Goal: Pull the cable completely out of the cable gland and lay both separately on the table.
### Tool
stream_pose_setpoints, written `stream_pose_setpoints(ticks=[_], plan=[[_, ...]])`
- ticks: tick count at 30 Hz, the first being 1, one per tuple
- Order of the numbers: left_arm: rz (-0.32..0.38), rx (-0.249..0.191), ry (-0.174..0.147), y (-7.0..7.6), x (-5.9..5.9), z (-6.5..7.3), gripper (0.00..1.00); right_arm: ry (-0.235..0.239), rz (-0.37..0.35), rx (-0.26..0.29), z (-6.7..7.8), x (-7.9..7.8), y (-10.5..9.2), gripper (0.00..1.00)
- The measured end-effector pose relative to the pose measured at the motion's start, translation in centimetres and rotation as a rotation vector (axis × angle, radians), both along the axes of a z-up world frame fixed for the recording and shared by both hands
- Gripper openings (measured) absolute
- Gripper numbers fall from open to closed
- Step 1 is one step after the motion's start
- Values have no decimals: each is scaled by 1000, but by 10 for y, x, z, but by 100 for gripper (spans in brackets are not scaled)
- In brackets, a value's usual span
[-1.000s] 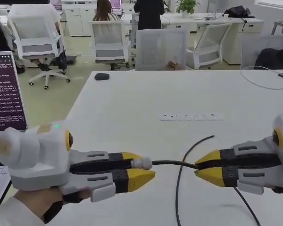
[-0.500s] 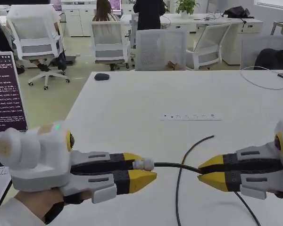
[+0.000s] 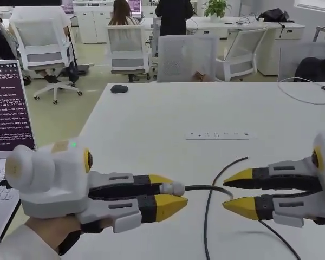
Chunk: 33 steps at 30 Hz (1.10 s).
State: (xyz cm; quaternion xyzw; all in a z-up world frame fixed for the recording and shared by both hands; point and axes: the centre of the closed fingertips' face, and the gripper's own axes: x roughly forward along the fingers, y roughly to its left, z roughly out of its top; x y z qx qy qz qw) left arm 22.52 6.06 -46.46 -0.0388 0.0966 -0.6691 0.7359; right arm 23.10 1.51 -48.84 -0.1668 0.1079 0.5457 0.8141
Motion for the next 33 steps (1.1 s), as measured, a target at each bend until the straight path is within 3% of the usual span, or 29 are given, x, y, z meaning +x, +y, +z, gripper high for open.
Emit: stream_pose_setpoints(ticks=[5, 10, 19, 33], plan=[[-12, -1, -2, -5, -3, -1, 17, -40, 90, 1, 12, -7, 29, 21], [-16, 15, -12, -6, -5, -3, 17, -56, 142, 2, 18, -11, 44, 16], [-2, 18, -11, 2, -6, -4, 17, -54, 182, 16, 17, -16, 55, 7], [34, 49, -23, 14, -9, -7, 17, -40, 222, 31, 13, -19, 67, 6]])
